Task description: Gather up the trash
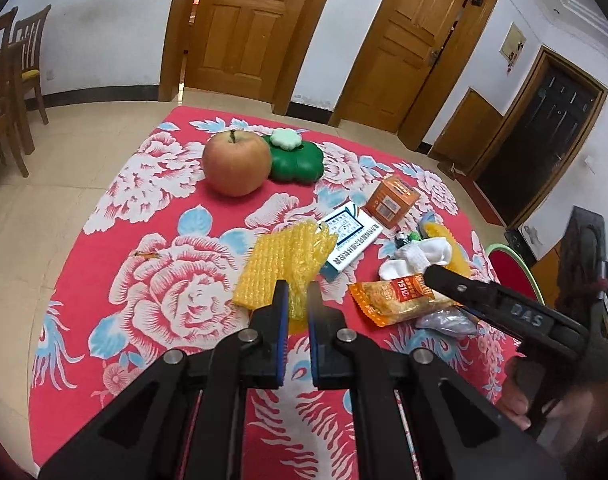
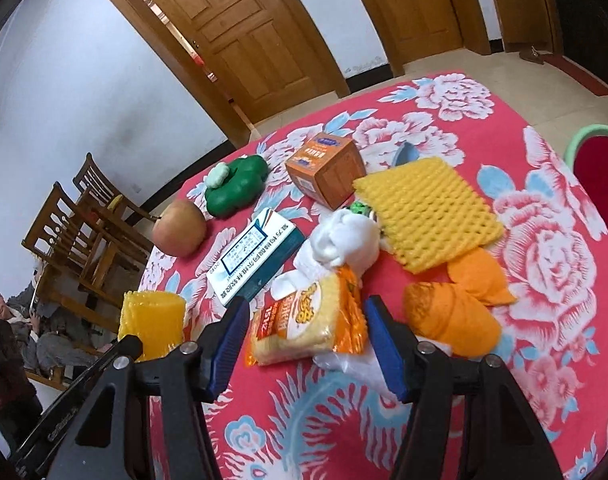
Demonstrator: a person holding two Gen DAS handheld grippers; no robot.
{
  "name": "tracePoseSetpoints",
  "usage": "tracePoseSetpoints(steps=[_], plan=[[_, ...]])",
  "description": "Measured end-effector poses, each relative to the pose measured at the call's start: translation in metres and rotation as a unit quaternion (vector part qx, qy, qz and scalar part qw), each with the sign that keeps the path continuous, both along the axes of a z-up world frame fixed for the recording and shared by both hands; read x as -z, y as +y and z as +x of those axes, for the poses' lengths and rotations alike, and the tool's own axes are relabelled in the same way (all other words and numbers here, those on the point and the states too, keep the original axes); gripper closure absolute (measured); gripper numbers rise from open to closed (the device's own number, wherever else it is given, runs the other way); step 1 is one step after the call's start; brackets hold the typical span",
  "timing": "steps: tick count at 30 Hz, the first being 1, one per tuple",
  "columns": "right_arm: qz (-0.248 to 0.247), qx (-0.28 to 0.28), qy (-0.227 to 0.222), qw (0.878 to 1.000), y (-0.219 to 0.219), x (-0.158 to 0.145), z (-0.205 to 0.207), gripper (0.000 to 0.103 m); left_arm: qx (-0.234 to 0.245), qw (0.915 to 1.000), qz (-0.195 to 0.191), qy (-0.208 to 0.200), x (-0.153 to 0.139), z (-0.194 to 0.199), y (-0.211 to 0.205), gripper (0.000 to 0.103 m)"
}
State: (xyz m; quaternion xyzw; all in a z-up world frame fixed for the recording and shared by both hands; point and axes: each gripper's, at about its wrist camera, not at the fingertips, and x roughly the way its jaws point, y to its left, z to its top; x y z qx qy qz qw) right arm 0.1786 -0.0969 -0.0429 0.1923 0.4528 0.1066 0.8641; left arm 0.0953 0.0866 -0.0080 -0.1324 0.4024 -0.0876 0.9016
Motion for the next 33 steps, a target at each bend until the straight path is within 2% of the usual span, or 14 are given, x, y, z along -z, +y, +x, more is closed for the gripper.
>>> tracePoseSetpoints(steps=[1, 3, 7, 14, 17, 21, 27, 33], plan=[[0.0, -0.005, 0.001, 1.0, 0.001, 0.001, 0.001, 0.042, 0.001, 1.0, 0.001, -0.001, -0.001, 0.0, -0.001, 0.096], [0.001, -0.014, 0.002, 1.0, 0.002, 0.004, 0.001, 0.068, 0.005, 1.0, 0.007, -0.001, -0.001, 0.001, -0.003, 0.096], [0.023, -0.02, 0.0, 1.0, -0.003, 0.004, -0.005, 0.069, 0.009, 0.9999, 0.006, -0.006, -0.004, 0.003, -0.006, 0.096], [0.042, -0.012, -0.045, 0.998, -0.022, -0.021, -0.036, 0.07, 0.024, 0.9996, -0.01, -0.012, -0.012, 0.005, -0.019, 0.096], [0.042, 0.004, -0.064, 0.997, -0.034, -0.032, -0.051, 0.071, 0.035, 0.9992, -0.006, -0.018, -0.018, 0.002, -0.03, 0.096], [0.043, 0.029, -0.095, 0.994, -0.054, -0.048, -0.072, 0.076, 0.046, 0.998, 0.023, -0.037, -0.029, -0.005, -0.05, 0.096], [0.056, 0.068, -0.122, 0.989, -0.088, -0.058, -0.094, 0.078, 0.089, 0.9954, -0.005, -0.035, -0.04, -0.008, -0.078, 0.096], [0.067, 0.109, -0.138, 0.982, -0.123, -0.06, -0.107, 0.078, 0.11, 0.9932, -0.002, -0.038, -0.049, -0.011, -0.102, 0.096]])
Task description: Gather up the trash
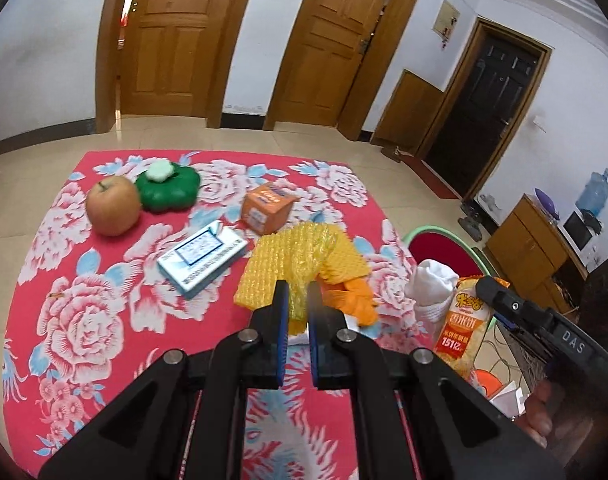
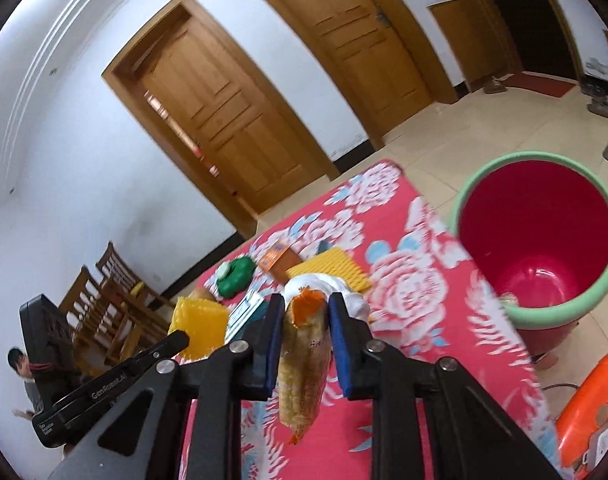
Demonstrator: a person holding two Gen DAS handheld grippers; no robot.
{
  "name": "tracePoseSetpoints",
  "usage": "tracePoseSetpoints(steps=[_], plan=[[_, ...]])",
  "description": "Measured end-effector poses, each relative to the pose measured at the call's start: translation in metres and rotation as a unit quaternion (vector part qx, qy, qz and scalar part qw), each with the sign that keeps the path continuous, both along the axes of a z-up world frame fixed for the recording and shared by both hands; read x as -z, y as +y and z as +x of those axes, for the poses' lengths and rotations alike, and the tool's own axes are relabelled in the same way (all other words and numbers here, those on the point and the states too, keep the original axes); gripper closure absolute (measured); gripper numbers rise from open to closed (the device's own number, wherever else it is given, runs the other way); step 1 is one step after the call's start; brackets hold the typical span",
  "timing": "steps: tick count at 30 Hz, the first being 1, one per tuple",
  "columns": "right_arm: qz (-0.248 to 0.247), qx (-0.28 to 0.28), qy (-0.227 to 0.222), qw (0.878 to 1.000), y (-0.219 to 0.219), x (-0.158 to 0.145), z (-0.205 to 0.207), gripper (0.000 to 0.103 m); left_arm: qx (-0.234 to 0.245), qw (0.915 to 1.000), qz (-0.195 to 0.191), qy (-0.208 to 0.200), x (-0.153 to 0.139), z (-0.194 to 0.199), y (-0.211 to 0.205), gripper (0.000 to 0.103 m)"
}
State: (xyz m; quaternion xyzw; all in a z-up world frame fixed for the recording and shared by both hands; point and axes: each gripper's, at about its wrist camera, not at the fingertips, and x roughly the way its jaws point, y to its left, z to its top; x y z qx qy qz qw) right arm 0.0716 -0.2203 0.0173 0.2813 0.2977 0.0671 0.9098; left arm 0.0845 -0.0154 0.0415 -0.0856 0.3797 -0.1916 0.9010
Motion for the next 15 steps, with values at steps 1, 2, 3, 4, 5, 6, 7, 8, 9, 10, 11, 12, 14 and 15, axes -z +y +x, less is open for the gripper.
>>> tracePoseSetpoints(steps=[1, 2, 3, 4, 5, 6, 7, 8, 9, 10, 11, 12, 14, 15], plan=[[0.0, 0.006, -0.002, 1.0, -0.006, 0.0, -0.002, 0.078, 0.004, 1.0, 0.0, 0.0, -0.001, 0.0, -0.003, 0.096], [0.0, 0.015, -0.004, 1.0, -0.012, -0.001, -0.003, 0.078, 0.009, 1.0, 0.0, 0.0, -0.002, 0.001, -0.007, 0.096], [0.001, 0.023, -0.006, 1.0, -0.018, -0.001, -0.004, 0.078, 0.012, 0.9999, 0.0, 0.001, -0.003, 0.001, -0.01, 0.096], [0.003, 0.032, -0.008, 0.999, -0.026, -0.002, -0.005, 0.078, 0.015, 0.9999, -0.002, 0.002, -0.003, 0.002, -0.013, 0.096], [0.005, 0.038, -0.01, 0.999, -0.031, -0.002, -0.007, 0.078, 0.022, 0.9997, -0.005, 0.003, -0.005, 0.003, -0.018, 0.096], [0.005, 0.047, -0.012, 0.999, -0.037, -0.002, -0.008, 0.078, 0.026, 0.9996, -0.006, 0.003, -0.006, 0.004, -0.021, 0.096], [0.004, 0.054, -0.013, 0.998, -0.043, -0.003, -0.01, 0.078, 0.03, 0.9995, -0.007, 0.003, -0.007, 0.005, -0.024, 0.096], [0.003, 0.062, -0.015, 0.998, -0.049, -0.003, -0.011, 0.078, 0.035, 0.9994, -0.006, 0.003, -0.008, 0.006, -0.029, 0.096], [0.005, 0.07, -0.017, 0.997, -0.055, -0.003, -0.012, 0.078, 0.041, 0.9991, -0.005, 0.002, -0.009, 0.007, -0.035, 0.096], [0.007, 0.078, -0.019, 0.997, -0.062, -0.003, -0.013, 0.078, 0.047, 0.9989, -0.003, 0.001, -0.01, 0.008, -0.04, 0.096], [0.008, 0.083, -0.02, 0.996, -0.066, -0.004, -0.014, 0.078, 0.052, 0.9986, -0.002, -0.001, -0.01, 0.009, -0.045, 0.096], [0.009, 0.09, -0.021, 0.996, -0.071, -0.003, -0.014, 0.078, 0.056, 0.9984, -0.001, -0.002, -0.011, 0.01, -0.049, 0.096], [0.012, 0.094, -0.02, 0.995, -0.077, -0.002, -0.015, 0.078, 0.065, 0.9979, 0.0, -0.004, -0.012, 0.011, -0.059, 0.096], [0.014, 0.093, -0.019, 0.995, -0.078, -0.001, -0.015, 0.078, 0.067, 0.9977, -0.001, -0.004, -0.012, 0.011, -0.063, 0.096]])
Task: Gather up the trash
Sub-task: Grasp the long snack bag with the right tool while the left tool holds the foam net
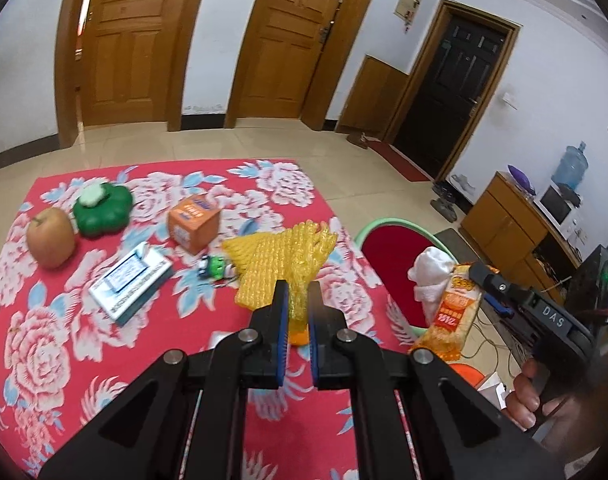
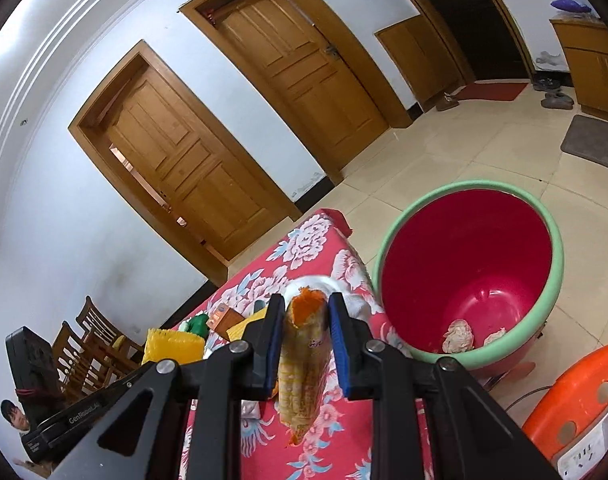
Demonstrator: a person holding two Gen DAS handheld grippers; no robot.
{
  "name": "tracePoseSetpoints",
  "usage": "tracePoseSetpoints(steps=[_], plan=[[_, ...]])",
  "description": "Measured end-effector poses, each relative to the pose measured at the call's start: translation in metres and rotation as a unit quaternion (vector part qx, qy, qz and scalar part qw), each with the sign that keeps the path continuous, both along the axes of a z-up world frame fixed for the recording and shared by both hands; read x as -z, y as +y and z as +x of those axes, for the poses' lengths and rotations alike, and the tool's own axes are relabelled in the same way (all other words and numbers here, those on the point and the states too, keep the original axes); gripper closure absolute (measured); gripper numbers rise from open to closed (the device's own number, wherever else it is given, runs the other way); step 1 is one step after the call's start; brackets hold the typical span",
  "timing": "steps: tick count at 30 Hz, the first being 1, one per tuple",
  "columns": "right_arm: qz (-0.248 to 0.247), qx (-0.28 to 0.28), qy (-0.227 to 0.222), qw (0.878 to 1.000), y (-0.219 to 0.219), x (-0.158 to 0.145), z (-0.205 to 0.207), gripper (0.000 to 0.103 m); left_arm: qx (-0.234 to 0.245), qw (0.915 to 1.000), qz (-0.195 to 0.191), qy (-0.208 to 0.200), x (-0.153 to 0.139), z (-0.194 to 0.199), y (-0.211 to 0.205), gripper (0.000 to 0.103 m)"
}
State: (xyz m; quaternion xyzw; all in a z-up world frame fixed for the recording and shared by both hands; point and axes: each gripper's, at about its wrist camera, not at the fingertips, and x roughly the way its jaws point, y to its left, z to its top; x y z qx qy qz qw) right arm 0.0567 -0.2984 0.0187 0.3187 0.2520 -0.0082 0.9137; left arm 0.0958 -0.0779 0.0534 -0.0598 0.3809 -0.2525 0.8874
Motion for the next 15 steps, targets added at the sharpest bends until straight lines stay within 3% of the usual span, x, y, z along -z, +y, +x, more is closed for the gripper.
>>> tracePoseSetpoints(steps=[7, 12, 15], plan=[[0.022, -0.058, 0.018, 0.998, 0.017, 0.015, 0.013, 0.078, 0.004, 1.0, -0.003, 0.009, 0.007, -0.001, -0.007, 0.096], [0.036, -0.12, 0.054, 0.991, 0.048, 0.04, 0.03, 0.078, -0.01, 0.9998, -0.006, 0.018, 0.015, -0.001, 0.005, 0.096], [0.023, -0.122, 0.078, 0.989, 0.055, 0.052, 0.036, 0.076, -0.019, 0.9994, -0.01, 0.026, 0.021, 0.0, 0.014, 0.096]])
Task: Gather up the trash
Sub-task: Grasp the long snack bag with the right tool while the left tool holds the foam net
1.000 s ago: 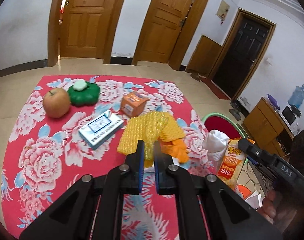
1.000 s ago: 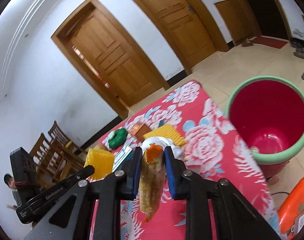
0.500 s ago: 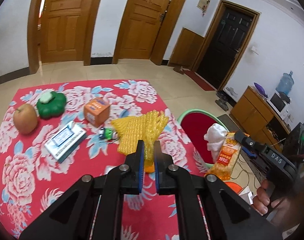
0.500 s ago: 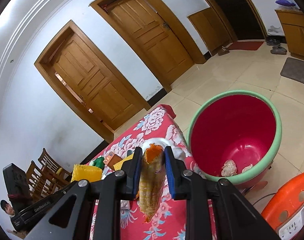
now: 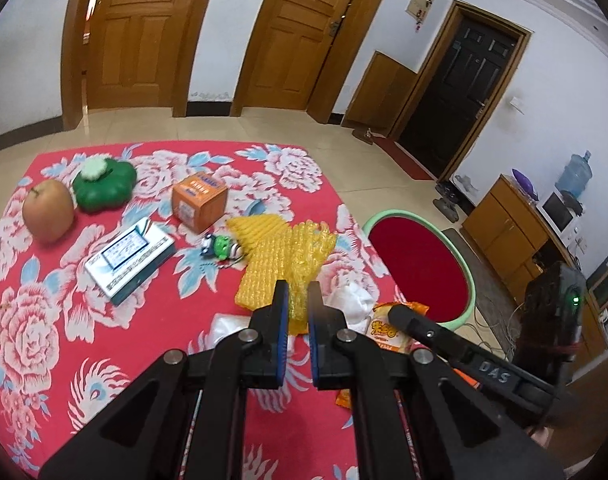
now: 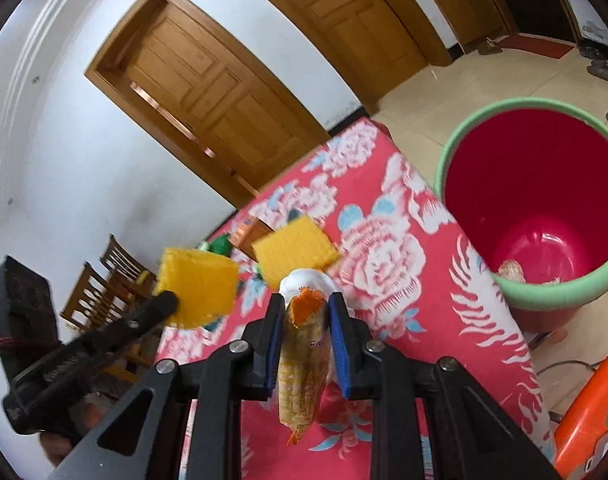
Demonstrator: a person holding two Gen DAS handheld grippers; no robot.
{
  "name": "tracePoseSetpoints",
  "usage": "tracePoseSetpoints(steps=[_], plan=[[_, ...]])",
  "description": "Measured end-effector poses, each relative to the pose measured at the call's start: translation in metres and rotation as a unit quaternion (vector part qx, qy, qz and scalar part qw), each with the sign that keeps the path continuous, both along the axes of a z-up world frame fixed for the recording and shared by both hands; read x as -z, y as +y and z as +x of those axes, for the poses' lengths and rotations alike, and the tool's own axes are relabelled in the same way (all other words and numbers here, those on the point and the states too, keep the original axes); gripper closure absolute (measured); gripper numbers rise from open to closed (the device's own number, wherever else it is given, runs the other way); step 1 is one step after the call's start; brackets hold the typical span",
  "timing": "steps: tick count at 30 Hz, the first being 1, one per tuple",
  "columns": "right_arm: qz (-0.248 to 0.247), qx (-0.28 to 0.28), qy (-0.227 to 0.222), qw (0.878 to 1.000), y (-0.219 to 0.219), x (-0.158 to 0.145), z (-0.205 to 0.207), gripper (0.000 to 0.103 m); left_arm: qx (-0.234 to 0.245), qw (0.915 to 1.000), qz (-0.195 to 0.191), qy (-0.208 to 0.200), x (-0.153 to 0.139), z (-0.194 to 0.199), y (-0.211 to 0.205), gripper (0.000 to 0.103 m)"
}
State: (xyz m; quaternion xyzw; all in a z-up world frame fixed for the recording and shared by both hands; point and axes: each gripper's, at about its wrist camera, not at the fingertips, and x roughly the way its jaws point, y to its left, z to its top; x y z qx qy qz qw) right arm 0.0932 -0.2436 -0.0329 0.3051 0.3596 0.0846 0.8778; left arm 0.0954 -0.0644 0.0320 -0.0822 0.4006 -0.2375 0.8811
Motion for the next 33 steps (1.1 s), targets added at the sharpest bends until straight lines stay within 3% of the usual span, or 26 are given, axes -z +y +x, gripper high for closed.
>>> tracePoseSetpoints(steps=[2, 5, 6, 11, 19, 20, 21, 22, 33], plan=[[-0.016, 0.004, 0.018, 1.0, 0.002, 0.006, 0.003, 0.075, -0.004, 1.0, 0.0, 0.004, 0.004, 0.0, 0.004, 0.096], [-0.04, 0.004, 0.039, 0.998, 0.004, 0.013, 0.004, 0.063, -0.011, 0.9999, -0.002, 0.011, 0.012, 0.0, 0.01, 0.096], [-0.039, 0.005, 0.043, 0.998, 0.003, 0.016, 0.003, 0.057, -0.012, 0.9998, -0.002, 0.013, 0.013, 0.0, 0.012, 0.096], [-0.028, 0.004, 0.046, 0.999, 0.001, 0.019, -0.006, 0.049, -0.018, 0.9996, -0.005, 0.02, 0.019, -0.002, 0.02, 0.096], [-0.038, 0.002, 0.052, 0.998, 0.011, 0.019, -0.021, 0.049, -0.017, 0.9995, -0.015, 0.021, 0.019, -0.006, 0.024, 0.096], [-0.04, 0.001, 0.056, 0.998, 0.013, 0.022, -0.022, 0.05, -0.015, 0.9996, -0.016, 0.02, 0.019, -0.007, 0.024, 0.096], [-0.043, 0.002, 0.06, 0.997, 0.015, 0.024, -0.022, 0.064, -0.013, 0.9996, -0.016, 0.02, 0.018, -0.008, 0.023, 0.096], [-0.045, 0.003, 0.064, 0.997, 0.016, 0.026, -0.022, 0.067, -0.012, 0.9996, -0.016, 0.019, 0.018, -0.009, 0.023, 0.096], [-0.061, -0.005, -0.012, 0.998, 0.018, -0.018, -0.049, 0.078, 0.008, 0.9997, -0.02, 0.01, 0.009, -0.015, 0.012, 0.096]])
